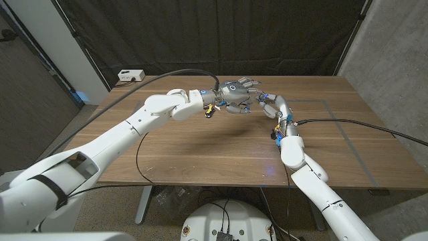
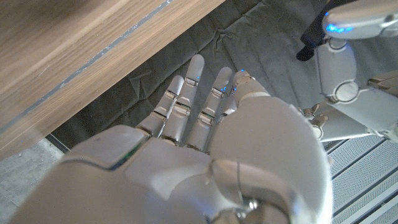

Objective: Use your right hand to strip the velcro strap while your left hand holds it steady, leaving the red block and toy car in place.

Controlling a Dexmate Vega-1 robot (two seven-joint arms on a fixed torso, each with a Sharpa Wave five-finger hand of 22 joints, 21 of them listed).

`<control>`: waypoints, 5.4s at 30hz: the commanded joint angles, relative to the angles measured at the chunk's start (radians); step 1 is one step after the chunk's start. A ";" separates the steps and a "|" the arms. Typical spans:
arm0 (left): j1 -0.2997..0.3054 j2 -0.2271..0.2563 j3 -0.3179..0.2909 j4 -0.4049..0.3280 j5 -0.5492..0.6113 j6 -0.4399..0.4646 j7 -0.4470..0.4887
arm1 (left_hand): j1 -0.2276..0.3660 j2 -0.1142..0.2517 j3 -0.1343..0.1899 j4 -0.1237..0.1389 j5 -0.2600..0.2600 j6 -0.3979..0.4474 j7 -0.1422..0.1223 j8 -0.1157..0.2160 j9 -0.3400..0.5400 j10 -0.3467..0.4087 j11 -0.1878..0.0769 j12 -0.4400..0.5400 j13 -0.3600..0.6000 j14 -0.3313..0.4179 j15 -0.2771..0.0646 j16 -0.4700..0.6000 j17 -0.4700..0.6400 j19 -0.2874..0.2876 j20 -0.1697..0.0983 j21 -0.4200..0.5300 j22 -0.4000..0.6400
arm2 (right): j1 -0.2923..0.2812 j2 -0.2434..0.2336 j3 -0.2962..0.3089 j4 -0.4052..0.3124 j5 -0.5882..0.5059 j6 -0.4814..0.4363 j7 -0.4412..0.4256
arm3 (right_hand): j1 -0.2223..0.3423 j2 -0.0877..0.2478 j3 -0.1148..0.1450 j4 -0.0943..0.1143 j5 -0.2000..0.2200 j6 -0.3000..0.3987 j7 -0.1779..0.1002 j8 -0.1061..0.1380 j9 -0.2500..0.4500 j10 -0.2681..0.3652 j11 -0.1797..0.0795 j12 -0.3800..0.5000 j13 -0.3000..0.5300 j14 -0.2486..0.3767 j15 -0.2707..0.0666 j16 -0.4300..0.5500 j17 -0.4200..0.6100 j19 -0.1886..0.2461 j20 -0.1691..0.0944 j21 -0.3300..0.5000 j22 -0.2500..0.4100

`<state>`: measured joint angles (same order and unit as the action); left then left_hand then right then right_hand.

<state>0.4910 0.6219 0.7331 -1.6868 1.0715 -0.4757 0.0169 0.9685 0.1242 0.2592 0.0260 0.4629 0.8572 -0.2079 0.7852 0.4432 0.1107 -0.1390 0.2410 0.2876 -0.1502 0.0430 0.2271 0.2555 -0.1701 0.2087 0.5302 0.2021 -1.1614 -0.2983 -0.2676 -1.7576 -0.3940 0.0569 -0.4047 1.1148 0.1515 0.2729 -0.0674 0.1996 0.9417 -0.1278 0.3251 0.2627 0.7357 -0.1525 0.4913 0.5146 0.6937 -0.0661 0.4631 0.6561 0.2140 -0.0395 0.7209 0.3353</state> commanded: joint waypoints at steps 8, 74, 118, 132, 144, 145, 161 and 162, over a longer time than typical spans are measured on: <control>0.134 0.014 -0.076 -0.054 0.001 0.109 0.183 | 0.006 0.009 -0.006 -0.004 0.010 0.009 -0.005 0.009 0.003 0.011 0.005 0.003 0.002 0.022 -0.004 0.009 -0.001 -0.016 0.002 0.004 0.003 | -0.019 0.020 0.021 -0.019 0.035 -0.043 0.019 | -0.140 0.023 -0.009 0.077 -0.019 -0.257 0.035 -0.131 -0.045 -0.206 0.093 -0.166 -0.095 -0.186 -0.064 -0.185 -0.139 -0.052 0.044 0.044 -0.017; 0.121 -0.371 -0.215 0.487 -1.786 0.117 -0.548 | 0.070 0.080 0.058 0.034 -0.029 -0.162 0.161 0.097 0.152 0.017 0.051 -0.005 0.005 0.004 -0.018 -0.001 -0.004 -0.002 -0.039 0.032 0.012 | -0.033 0.064 0.026 0.064 -0.031 0.171 -0.280 | -0.200 0.010 0.030 0.103 -0.002 -0.249 0.061 -0.117 -0.057 -0.161 0.118 -0.190 -0.165 -0.156 -0.053 -0.226 -0.199 -0.053 0.054 0.086 -0.048; 0.089 -0.582 -0.298 0.633 -1.940 0.395 -0.805 | 0.052 0.079 0.234 0.116 -0.155 -0.289 0.222 0.240 0.352 -0.014 0.110 0.011 0.030 -0.014 -0.025 0.014 0.053 -0.073 -0.068 0.066 0.025 | -0.072 0.087 -0.045 0.075 -0.288 0.188 -0.610 | -0.186 -0.100 0.010 0.014 -0.006 -0.282 0.004 -0.109 -0.060 -0.158 0.051 -0.205 -0.190 -0.163 -0.101 -0.236 -0.215 -0.062 0.056 0.107 -0.091; 0.116 -0.629 -0.294 0.625 -1.960 0.458 -0.806 | 0.035 0.074 0.264 0.123 -0.178 -0.281 0.212 0.256 0.347 -0.010 0.110 0.018 0.035 -0.010 -0.033 0.015 0.066 -0.084 -0.069 0.075 0.023 | -0.102 0.350 0.110 0.145 -0.631 0.241 -0.712 | -0.208 -0.143 -0.015 0.006 0.012 -0.226 -0.016 -0.084 -0.059 -0.144 0.029 -0.196 -0.183 -0.130 -0.132 -0.222 -0.212 -0.067 0.049 0.108 -0.107; 0.150 -0.601 -0.273 0.529 -1.956 0.523 -0.737 | 0.012 0.072 0.294 0.124 -0.202 -0.279 0.203 0.269 0.335 -0.075 0.141 -0.006 0.032 -0.059 -0.023 -0.003 0.080 -0.154 -0.055 0.064 0.022 | -0.124 0.303 0.059 0.077 -0.656 0.079 -0.692 | -0.217 -0.167 -0.034 -0.002 0.045 -0.284 -0.074 -0.107 -0.059 -0.229 0.019 -0.222 -0.171 -0.181 -0.122 -0.236 -0.200 -0.089 0.041 0.102 -0.124; 0.151 -0.597 -0.272 0.524 -1.957 0.525 -0.734 | 0.011 0.072 0.296 0.125 -0.204 -0.277 0.203 0.270 0.334 -0.083 0.145 -0.009 0.031 -0.062 -0.024 -0.004 0.081 -0.157 -0.054 0.064 0.022 | -0.122 0.297 0.050 0.074 -0.654 0.062 -0.698 | -0.218 -0.167 -0.035 -0.002 0.047 -0.282 -0.077 -0.106 -0.059 -0.233 0.022 -0.223 -0.170 -0.188 -0.117 -0.238 -0.199 -0.091 0.042 0.102 -0.125; 0.153 -0.571 -0.268 0.499 -1.987 0.549 -0.765 | -0.029 0.068 0.331 0.126 -0.235 -0.278 0.193 0.292 0.325 -0.175 0.183 -0.041 0.011 -0.137 -0.020 -0.020 0.100 -0.247 -0.037 0.051 0.023 | -0.088 0.222 -0.059 0.040 -0.695 -0.182 -0.684 | -0.220 -0.167 -0.044 -0.004 0.069 -0.201 -0.093 -0.080 -0.058 -0.266 -0.006 -0.232 -0.163 -0.224 -0.097 -0.243 -0.194 -0.106 0.043 0.097 -0.132; 0.152 -0.571 -0.267 0.502 -1.988 0.546 -0.773 | -0.031 0.067 0.332 0.125 -0.236 -0.272 0.189 0.293 0.322 -0.176 0.183 -0.041 0.010 -0.138 -0.020 -0.020 0.101 -0.250 -0.038 0.050 0.023 | -0.085 0.221 -0.064 0.042 -0.698 -0.195 -0.681 | -0.222 -0.168 -0.046 -0.003 0.070 -0.198 -0.093 -0.080 -0.059 -0.274 -0.009 -0.235 -0.163 -0.225 -0.096 -0.242 -0.193 -0.108 0.044 0.097 -0.133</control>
<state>0.6389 0.0384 0.4616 -1.1677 -0.8961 0.0523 -0.7319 0.9452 0.1862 0.5816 0.1544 0.2313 0.5756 -0.0092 1.0713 0.7672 -0.0536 0.0425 0.2058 0.2969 -0.1742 0.0160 0.2105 0.3507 -0.1733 0.1668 0.5842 0.2230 -1.2714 -0.0438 -0.2666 -1.7030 -1.0525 0.0109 -1.0976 0.8950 -0.0103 0.2331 -0.0717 0.2630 0.7274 -0.2196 0.2398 0.2024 0.4708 -0.1588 0.2620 0.3461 0.4751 -0.0475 0.2239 0.4569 0.1114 0.0056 0.8199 0.2008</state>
